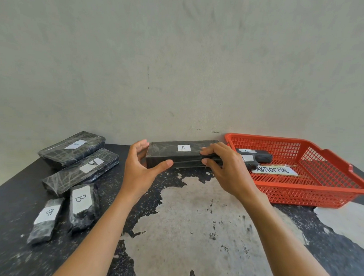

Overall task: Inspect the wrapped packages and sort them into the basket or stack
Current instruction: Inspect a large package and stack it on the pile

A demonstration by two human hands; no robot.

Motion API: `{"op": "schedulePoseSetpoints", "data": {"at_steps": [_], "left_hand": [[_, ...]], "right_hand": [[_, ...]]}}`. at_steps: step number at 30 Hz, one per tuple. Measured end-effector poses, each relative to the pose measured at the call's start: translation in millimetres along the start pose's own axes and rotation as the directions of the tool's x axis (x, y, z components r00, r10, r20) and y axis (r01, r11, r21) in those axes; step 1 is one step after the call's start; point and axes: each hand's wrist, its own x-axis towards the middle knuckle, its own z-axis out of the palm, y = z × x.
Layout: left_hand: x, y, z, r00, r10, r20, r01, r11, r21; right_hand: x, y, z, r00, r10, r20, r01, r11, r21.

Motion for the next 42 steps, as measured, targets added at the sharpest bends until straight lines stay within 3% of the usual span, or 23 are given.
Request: {"op": "schedulePoseSetpoints", "data": {"at_steps": [7, 10, 13, 16, 25, 30, 42], "left_hand": [[-2, -2, -5, 0.995, -0.082, 0.057, 0.082, 0.997, 0.007], [-2, 0, -4, 0.998, -0.067, 0.003, 0.068, 0.997, -0.039], [-5, 7, 6, 0.998, -0.006, -0.067, 0.007, 1.0, 0.02], [-10, 10, 15, 0.986, 0.044, -0.164, -0.029, 0.995, 0.092], [-22, 26, 14, 0.981, 0.099, 0.166, -0.069, 0.982, -0.175], [-23, 26, 20, 0.985, 0.079, 0.156, -0.05, 0.982, -0.18], [-25, 25, 26, 0.981, 0.14, 0.137, -0.121, 0.983, -0.138]], "right_hand": [[0, 4, 3, 0.999, -0.013, 0.041, 0.011, 0.999, 0.04], [-3, 5, 9, 1.0, -0.007, -0.01, 0.008, 1.0, 0.014], [-6, -6, 23, 0.996, 0.049, -0.078, -0.056, 0.995, -0.087], [-10, -24, 34, 0.998, 0.054, -0.036, -0.053, 0.998, 0.039], [-8, -29, 27, 0.987, 0.079, 0.14, -0.114, 0.956, 0.269], [-7, -17, 24, 0.972, 0.077, 0.221, -0.161, 0.905, 0.393], [-5, -15, 22, 0.992, 0.102, 0.077, -0.116, 0.971, 0.208]]}}
